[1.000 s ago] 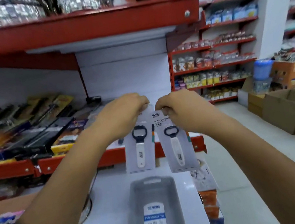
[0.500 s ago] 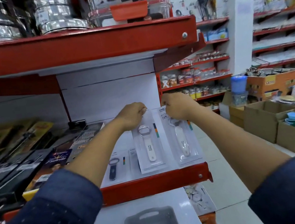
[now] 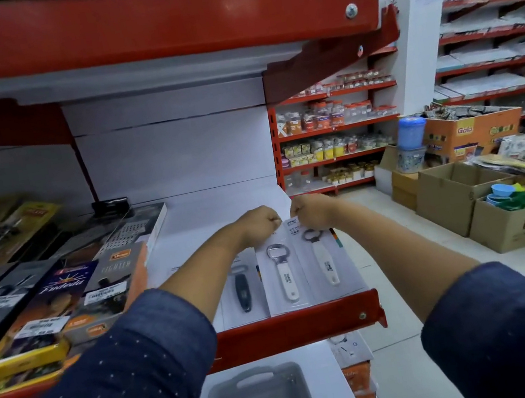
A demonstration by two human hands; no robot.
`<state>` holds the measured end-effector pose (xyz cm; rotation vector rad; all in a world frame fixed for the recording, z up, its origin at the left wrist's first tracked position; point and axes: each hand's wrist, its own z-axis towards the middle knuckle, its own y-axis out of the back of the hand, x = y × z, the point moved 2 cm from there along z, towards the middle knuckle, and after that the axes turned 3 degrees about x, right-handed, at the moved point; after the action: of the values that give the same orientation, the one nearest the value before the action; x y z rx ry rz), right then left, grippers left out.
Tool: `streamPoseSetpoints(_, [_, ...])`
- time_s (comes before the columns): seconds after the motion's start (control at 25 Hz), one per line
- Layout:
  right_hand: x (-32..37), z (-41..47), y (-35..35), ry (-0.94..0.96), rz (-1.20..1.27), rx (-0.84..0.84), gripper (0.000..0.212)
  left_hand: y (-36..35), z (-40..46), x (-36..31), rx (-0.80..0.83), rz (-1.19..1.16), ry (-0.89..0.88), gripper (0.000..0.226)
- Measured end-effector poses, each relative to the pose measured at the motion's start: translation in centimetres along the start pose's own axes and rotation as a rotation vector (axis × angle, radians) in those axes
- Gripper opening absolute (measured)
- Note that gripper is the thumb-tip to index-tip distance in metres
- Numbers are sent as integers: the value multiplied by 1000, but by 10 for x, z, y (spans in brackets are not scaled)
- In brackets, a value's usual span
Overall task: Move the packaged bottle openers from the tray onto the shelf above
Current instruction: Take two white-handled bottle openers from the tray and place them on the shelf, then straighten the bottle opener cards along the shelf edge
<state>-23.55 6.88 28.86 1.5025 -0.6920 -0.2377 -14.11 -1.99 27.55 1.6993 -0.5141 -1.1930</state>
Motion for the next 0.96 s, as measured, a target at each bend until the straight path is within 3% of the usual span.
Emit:
streamPoseSetpoints(0.16, [-7,8,-17,-25,28,22,34,-13,1,5,-7,50,39,30])
streamPoseSetpoints(0.44, [-20,2,-38,-7,29,23,35,-24,-3,8,-83,71,68,29])
streamPoseSetpoints(0.96, [11,-46,-41,231,3,-1,46,-12,-62,15,-95,179,74,35])
